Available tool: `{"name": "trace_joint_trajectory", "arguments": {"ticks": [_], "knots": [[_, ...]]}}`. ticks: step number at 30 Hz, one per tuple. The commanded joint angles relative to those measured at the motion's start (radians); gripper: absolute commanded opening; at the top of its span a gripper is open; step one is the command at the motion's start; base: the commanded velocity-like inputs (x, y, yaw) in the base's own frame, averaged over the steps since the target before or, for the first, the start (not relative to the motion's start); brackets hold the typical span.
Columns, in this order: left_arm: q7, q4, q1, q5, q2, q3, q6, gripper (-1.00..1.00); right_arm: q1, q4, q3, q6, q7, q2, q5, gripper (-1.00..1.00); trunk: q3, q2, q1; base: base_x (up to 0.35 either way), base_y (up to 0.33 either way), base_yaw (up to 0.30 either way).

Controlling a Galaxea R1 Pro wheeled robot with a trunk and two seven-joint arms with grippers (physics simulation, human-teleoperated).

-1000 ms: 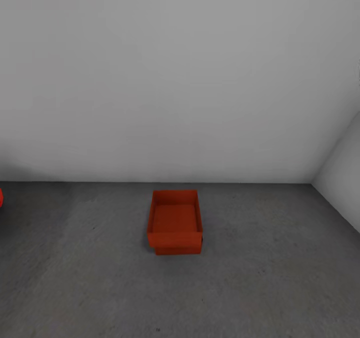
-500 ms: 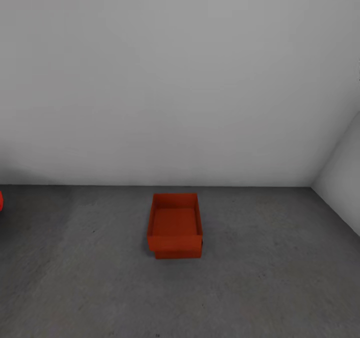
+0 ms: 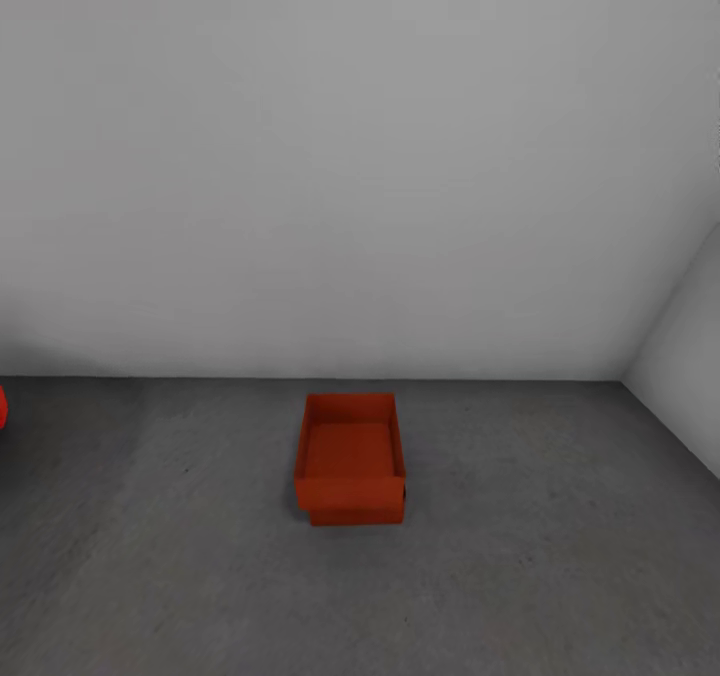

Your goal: Move the two storage containers from the living room to the garage. In the garage, place one container on the floor and stack the other container on top of it (either order is fine).

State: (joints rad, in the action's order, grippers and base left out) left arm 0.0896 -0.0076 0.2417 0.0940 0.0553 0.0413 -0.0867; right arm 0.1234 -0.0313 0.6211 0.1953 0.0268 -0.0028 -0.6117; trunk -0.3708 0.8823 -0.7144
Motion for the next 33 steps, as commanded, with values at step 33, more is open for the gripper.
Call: {"name": "trace_joint_trajectory", "arguments": {"ticks": [33], "knots": [[-0.001,0.001,0.001,0.008,0.0,0.003,-0.004,1.0,0.001,-0.002,0.009,0.005,0.007,0.002,0.0,1.0,0.052,0.001,0.0,0.0,0.0,0.0]]}}
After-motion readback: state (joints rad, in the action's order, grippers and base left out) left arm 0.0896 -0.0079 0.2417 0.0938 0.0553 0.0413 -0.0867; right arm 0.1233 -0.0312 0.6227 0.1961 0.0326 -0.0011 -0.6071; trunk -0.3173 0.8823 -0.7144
